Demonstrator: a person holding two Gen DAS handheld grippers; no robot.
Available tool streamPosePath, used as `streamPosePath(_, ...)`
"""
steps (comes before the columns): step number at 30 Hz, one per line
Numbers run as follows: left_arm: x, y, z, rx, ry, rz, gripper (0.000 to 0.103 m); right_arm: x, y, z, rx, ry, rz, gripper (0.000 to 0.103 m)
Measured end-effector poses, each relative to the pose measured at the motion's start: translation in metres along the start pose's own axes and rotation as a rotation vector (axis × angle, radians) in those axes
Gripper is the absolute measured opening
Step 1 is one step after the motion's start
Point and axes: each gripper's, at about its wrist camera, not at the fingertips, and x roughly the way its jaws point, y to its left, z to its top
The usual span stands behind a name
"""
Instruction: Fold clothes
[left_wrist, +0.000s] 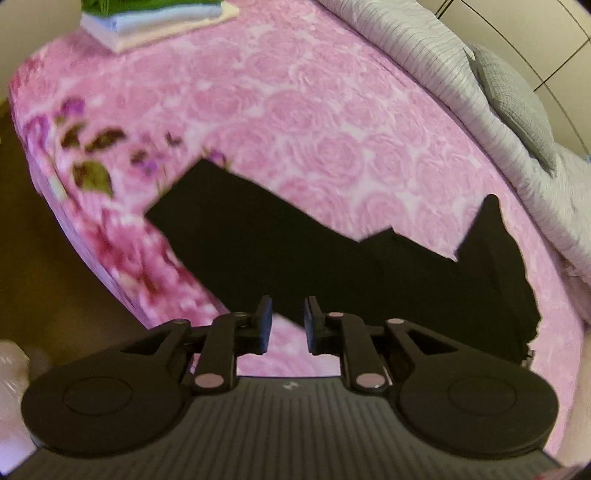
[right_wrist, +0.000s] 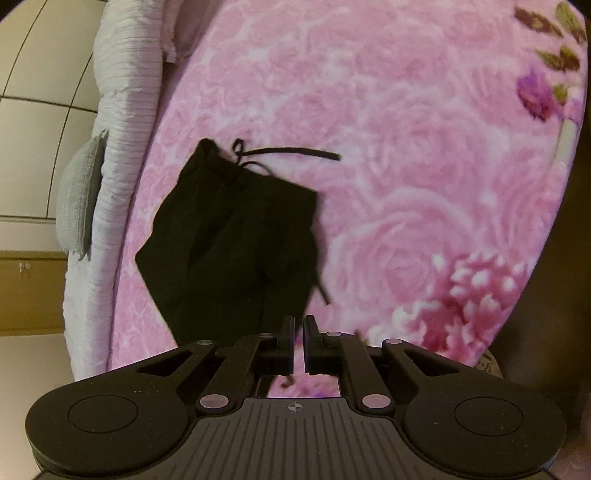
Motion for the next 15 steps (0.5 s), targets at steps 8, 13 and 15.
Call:
streamPosePath(8,0.050,-0.007,-0.031,-0.037,0.045,-0.012,0.017,0.046,-0.045,0.013,0.109,-0.030,0.072,0.007)
streamPosePath(13,0.078,-0.005,-0.036,-0.070,0.058,-0.018,0.018,0.073,-0.052,0.023,0.169,-0.079,0.146,0.007)
streamPosePath(15,0.084,-0.007,-0.037,-0.060,0.059,-0.026,0.018,0.081,-0.053,0.027,0.197,-0.101,0.188,0.007)
